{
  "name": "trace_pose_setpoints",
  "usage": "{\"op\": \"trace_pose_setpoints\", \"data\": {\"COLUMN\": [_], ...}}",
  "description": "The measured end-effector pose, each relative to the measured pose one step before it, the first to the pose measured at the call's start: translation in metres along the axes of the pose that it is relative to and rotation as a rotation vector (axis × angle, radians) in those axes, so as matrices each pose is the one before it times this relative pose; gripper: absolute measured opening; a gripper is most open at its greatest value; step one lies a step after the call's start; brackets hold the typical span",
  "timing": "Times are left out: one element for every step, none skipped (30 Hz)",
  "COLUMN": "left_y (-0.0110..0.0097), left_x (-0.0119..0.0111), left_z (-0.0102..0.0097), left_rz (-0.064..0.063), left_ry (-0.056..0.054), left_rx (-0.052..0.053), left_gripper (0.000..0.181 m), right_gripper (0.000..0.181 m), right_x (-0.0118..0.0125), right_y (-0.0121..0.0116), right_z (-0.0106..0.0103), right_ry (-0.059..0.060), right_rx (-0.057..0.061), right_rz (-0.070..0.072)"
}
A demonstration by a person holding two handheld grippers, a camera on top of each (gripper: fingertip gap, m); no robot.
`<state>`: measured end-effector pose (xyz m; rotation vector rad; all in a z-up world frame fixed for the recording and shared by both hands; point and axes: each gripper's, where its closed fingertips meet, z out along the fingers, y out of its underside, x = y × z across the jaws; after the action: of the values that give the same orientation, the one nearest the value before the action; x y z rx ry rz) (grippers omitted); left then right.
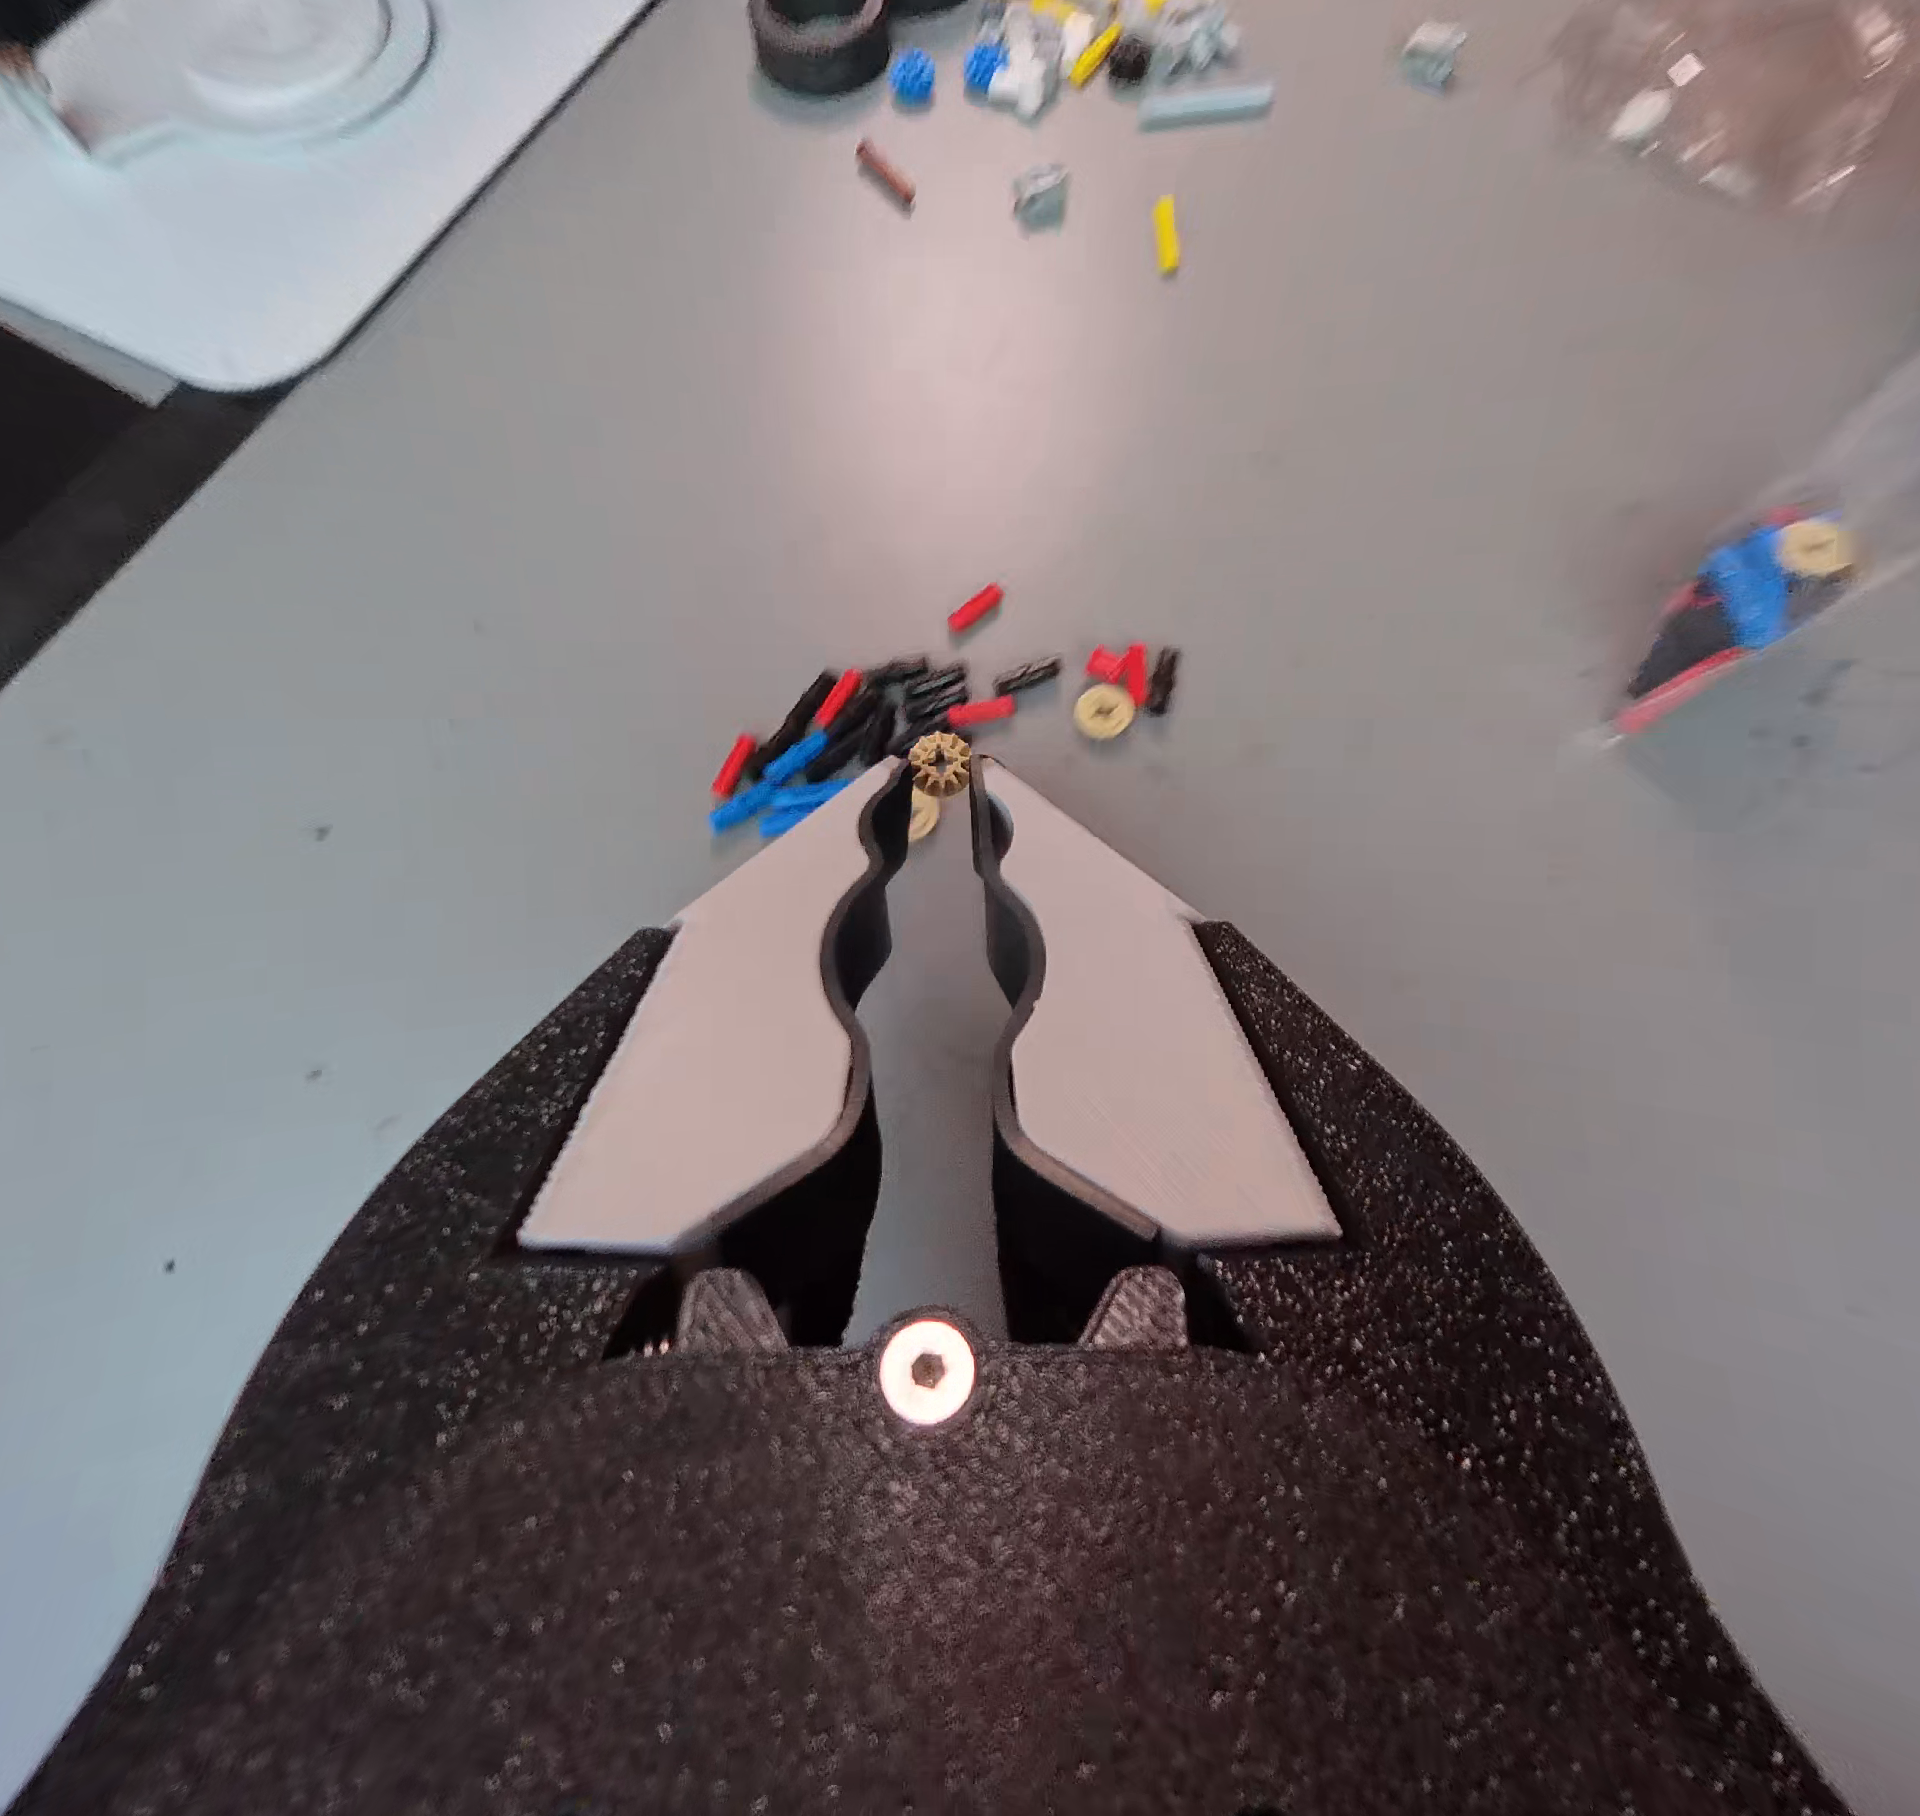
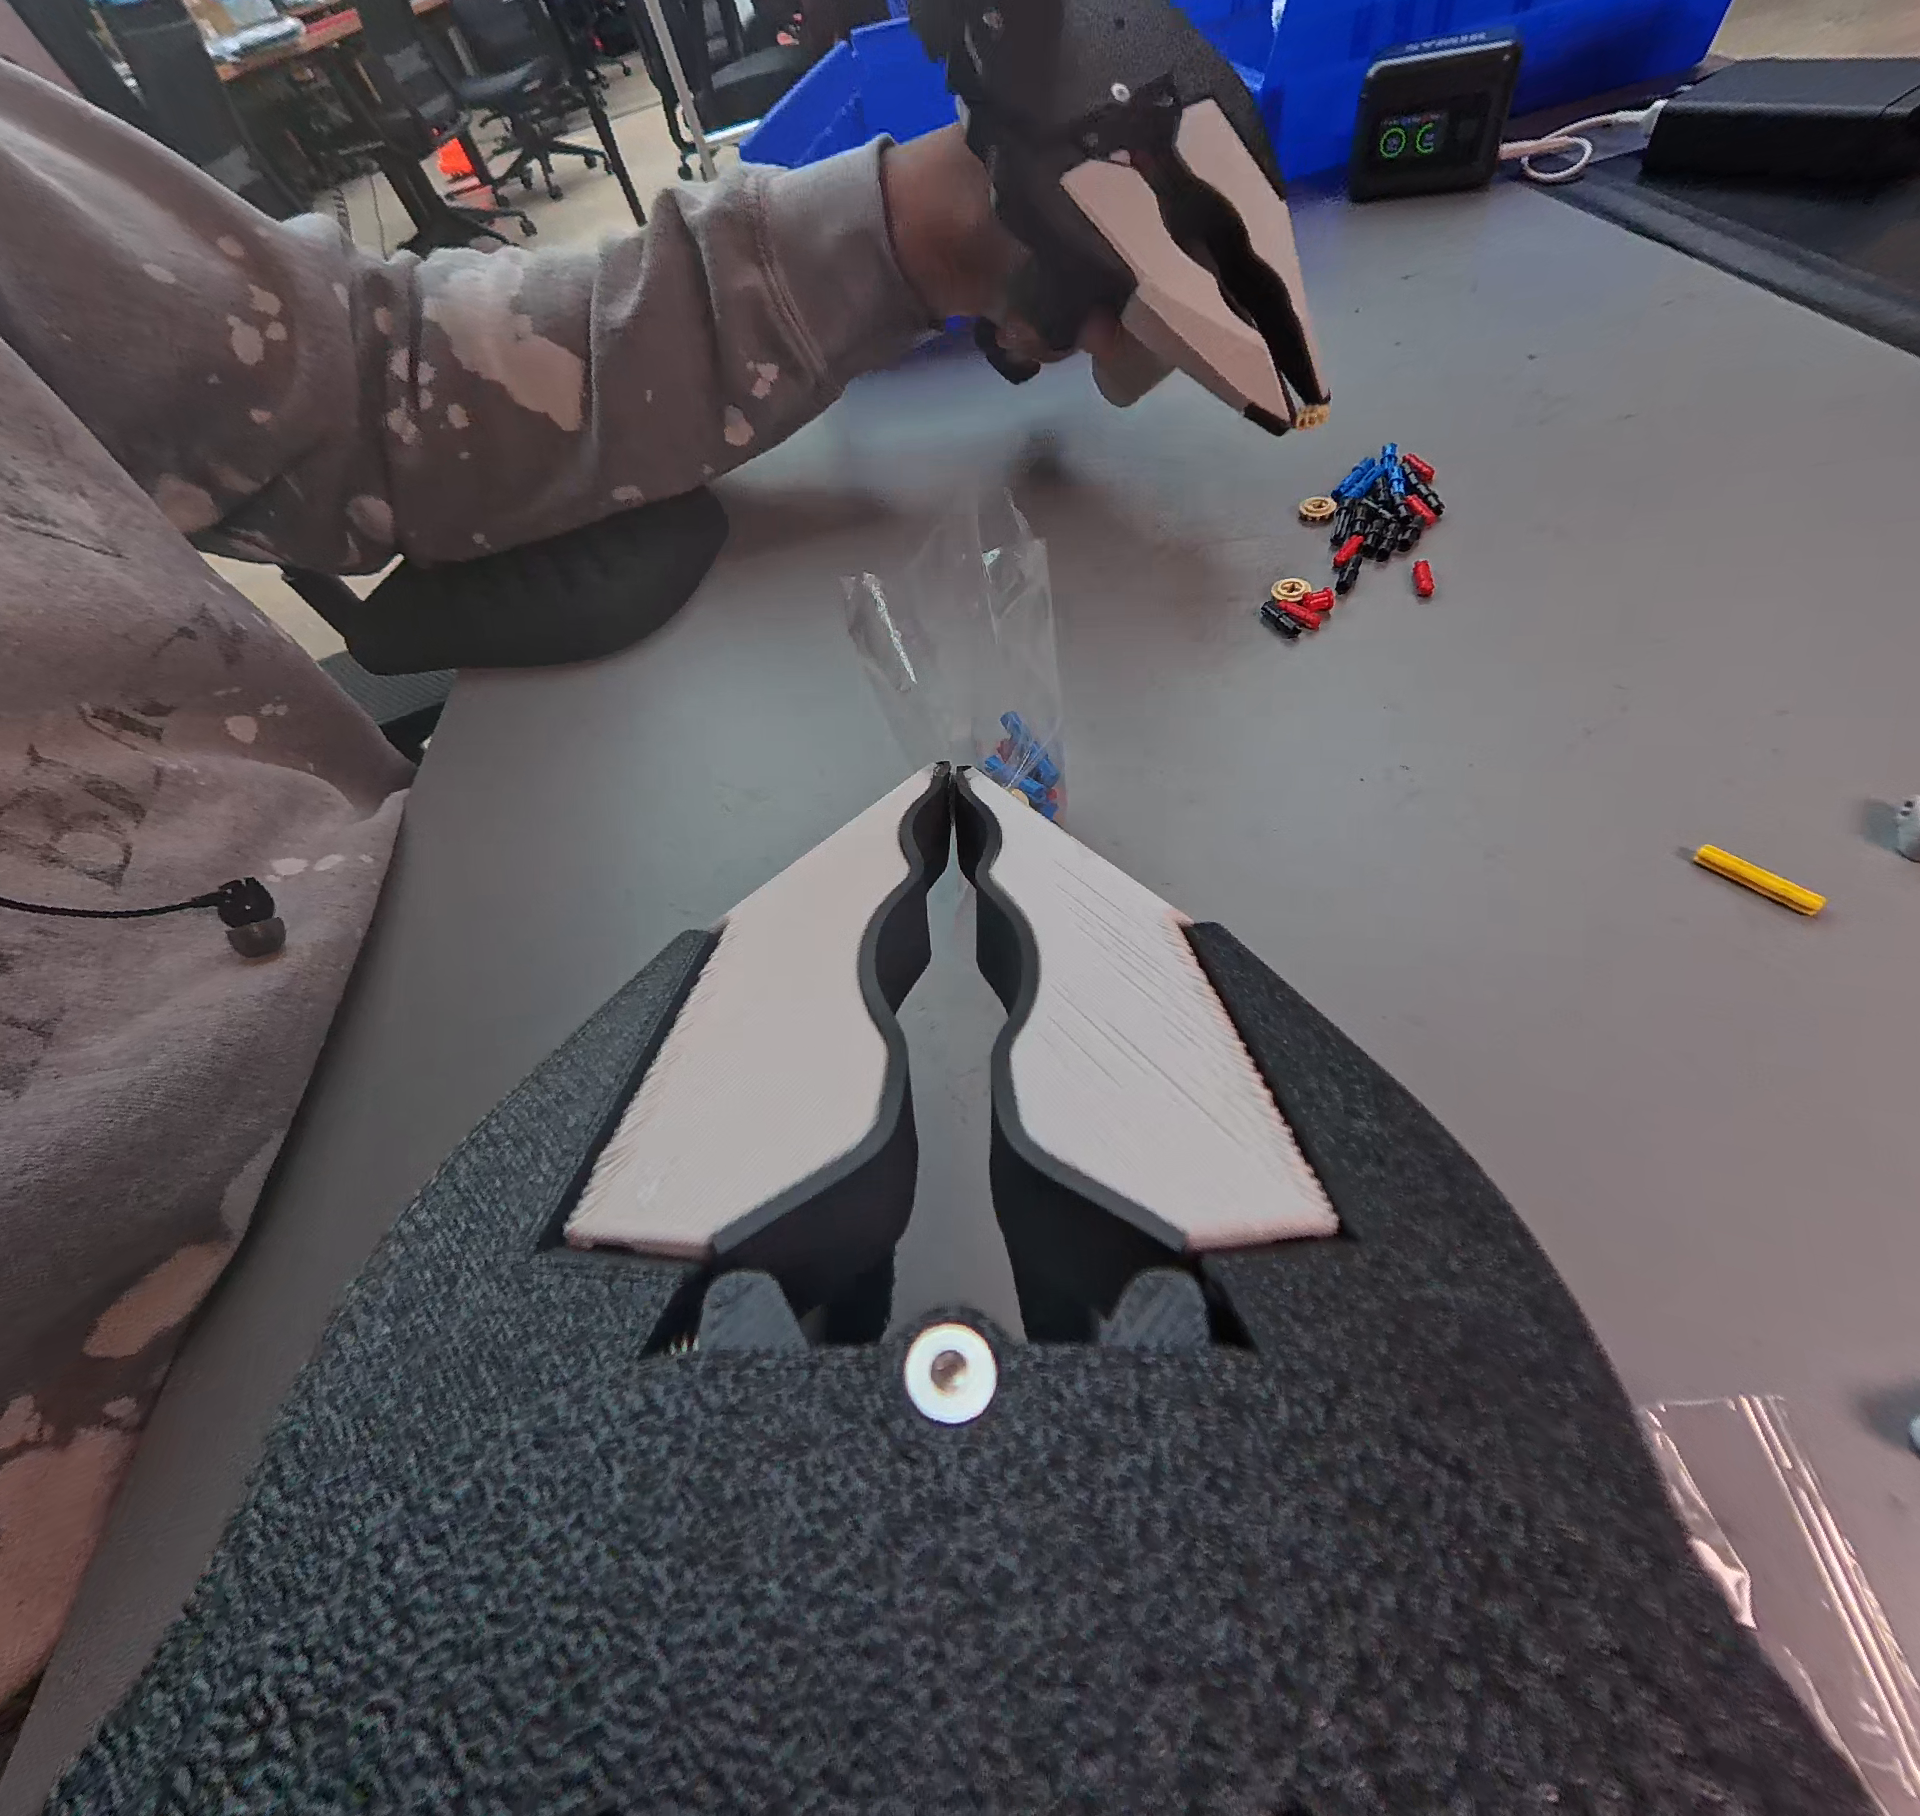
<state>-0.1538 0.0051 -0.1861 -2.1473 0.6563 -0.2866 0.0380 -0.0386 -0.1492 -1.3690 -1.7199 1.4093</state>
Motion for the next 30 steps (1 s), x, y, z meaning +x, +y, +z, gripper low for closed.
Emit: {"op": "trace_pose_setpoints", "data": {"left_y": [-0.01944,-0.02093,-0.01972,-0.0176,-0.01499,-0.01047,-0.00478,-0.00069,0.0012,0.00205,0.00332,0.00368,0.00195,-0.00073,-0.00158,-0.00053,0.00219,0.00676,0.01184,0.01577,0.01808,0.01867,0.01726,0.01417,0.01067,0.00767,0.00471,0.0021,0.00057,0.00044], "left_x": [0.01712,0.02052,0.02149,0.02225,0.02114,0.01751,0.01359,0.01006,0.00607,0.00219,-0.00077,-0.00204,-0.00232,-0.00344,-0.00654,-0.01214,-0.01818,-0.02194,-0.02244,-0.02171,-0.01967,-0.01501,-0.01059,-0.00762,-0.00507,-0.00311,-0.00154,-0.0005,-0.00004,0.00084], "left_z": [-0.00577,-0.00393,-0.00085,0.00233,0.00497,0.00715,0.00814,0.00788,0.00688,0.00551,0.00412,0.00234,-0.00025,-0.00308,-0.00582,-0.00762,-0.00851,-0.008,-0.00609,-0.00348,-0.00044,0.00241,0.00445,0.00521,0.00527,0.00443,0.00348,0.00254,0.00224,0.00235], "left_rz": [0.03,0.0377,0.04,0.043,0.043,0.0367,0.0302,0.029,0.0256,0.0151,0.0049,-0.0009,-0.0073,-0.0165,-0.0237,-0.0311,-0.0448,-0.0596,-0.0634,-0.0539,-0.0407,-0.0317,-0.0251,-0.0179,-0.0119,-0.0076,0.0007,0.0071,0.0072,0.0071], "left_ry": [0.0527,0.0591,0.0572,0.0595,0.0559,0.0429,0.0312,0.0216,0.0075,-0.0049,-0.0116,-0.0109,-0.0052,-0.0034,-0.0141,-0.0391,-0.0635,-0.0723,-0.0656,-0.0578,-0.0504,-0.0319,-0.0181,-0.0142,-0.0089,-0.0053,-0.0025,-0.0029,-0.0036,0.0001], "left_rx": [0.0674,0.0637,0.0479,0.035,0.026,0.0082,-0.0141,-0.0264,-0.025,-0.0193,-0.0194,-0.0162,-0.0001,0.0181,0.0267,0.0251,0.0159,-0.0031,-0.0261,-0.0414,-0.0492,-0.0526,-0.0495,-0.0402,-0.0314,-0.0268,-0.0213,-0.0132,-0.0079,-0.008], "left_gripper": [0.011,0.011,0.011,0.011,0.011,0.011,0.011,0.011,0.011,0.011,0.012,0.012,0.017,0.021,0.024,0.025,0.025,0.024,0.024,0.025,0.026,0.026,0.027,0.028,0.027,0.026,0.026,0.026,0.026,0.024], "right_gripper": [0.0,0.0,0.0,0.0,0.0,0.0,0.0,0.0,0.0,0.0,0.0,0.0,0.0,0.0,0.0,0.0,0.0,0.0,0.0,0.0,0.0,0.0,0.0,0.0,0.0,0.0,0.0,0.0,0.0,0.0], "right_x": [0.00034,0.00032,0.00018,0.00005,-0.00007,-0.00029,-0.00034,-0.00025,-0.00015,-0.00009,-0.00018,-0.00013,-0.00007,0.00004,0.00016,0.00024,0.00018,-0.00003,-0.00013,-0.00021,-0.00037,-0.00027,-0.00027,0.00006,0.00022,0.00043,0.00046,0.00025,0.00034,0.0], "right_y": [-0.00002,0.00021,0.00015,0.00027,0.00026,0.00016,0.00015,-0.00009,-0.00021,-0.00014,-0.00003,0.00011,-0.00004,-0.00011,-0.00023,-0.00025,-0.00014,-0.00002,0.00007,0.00018,0.00032,0.00037,0.00036,0.00032,0.00011,0.00003,-0.00008,0.00001,0.00013,0.0002], "right_z": [0.00014,0.00028,0.00045,0.0004,0.00041,0.00026,0.00014,0.00006,-0.00011,-0.00018,-0.00002,0.00003,-0.00008,-0.00019,-0.00036,-0.00014,-0.0002,-0.00003,0.00022,0.00031,0.00047,0.00034,0.00034,0.0001,-0.00006,-0.00017,-0.00031,-0.00027,-0.00004,0.00008], "right_ry": [0.0008,0.0003,-0.0009,-0.0007,-0.0009,-0.001,0.0002,0.0003,0.0003,0.0005,-0.0004,-0.0001,0.0011,0.001,0.0013,0.0014,0.0,-0.0006,-0.0009,-0.0017,-0.002,-0.0018,-0.0016,-0.0005,0.0006,0.0012,0.0011,0.0007,0.0005,-0.0006], "right_rx": [0.0002,0.0002,0.0001,-0.0004,-0.0009,-0.0009,-0.0008,-0.0005,-0.0001,0.0002,-0.0004,-0.0007,-0.0007,0.0001,0.0004,0.0007,0.0005,0.0001,-0.0003,-0.0007,-0.0012,-0.0014,-0.0013,-0.0006,-0.0002,0.0006,0.0009,0.0004,0.0003,-0.0004], "right_rz": [0.0008,0.0025,0.0031,0.0023,0.0008,-0.0005,-0.0014,-0.0017,-0.0013,-0.0007,0.0001,-0.0009,-0.0018,-0.0013,-0.0008,-0.0003,0.0007,0.0005,0.0001,0.0002,0.0002,0.0,0.0004,0.0007,0.0008,0.0011,0.0011,0.0008,0.0006,0.0012]}}
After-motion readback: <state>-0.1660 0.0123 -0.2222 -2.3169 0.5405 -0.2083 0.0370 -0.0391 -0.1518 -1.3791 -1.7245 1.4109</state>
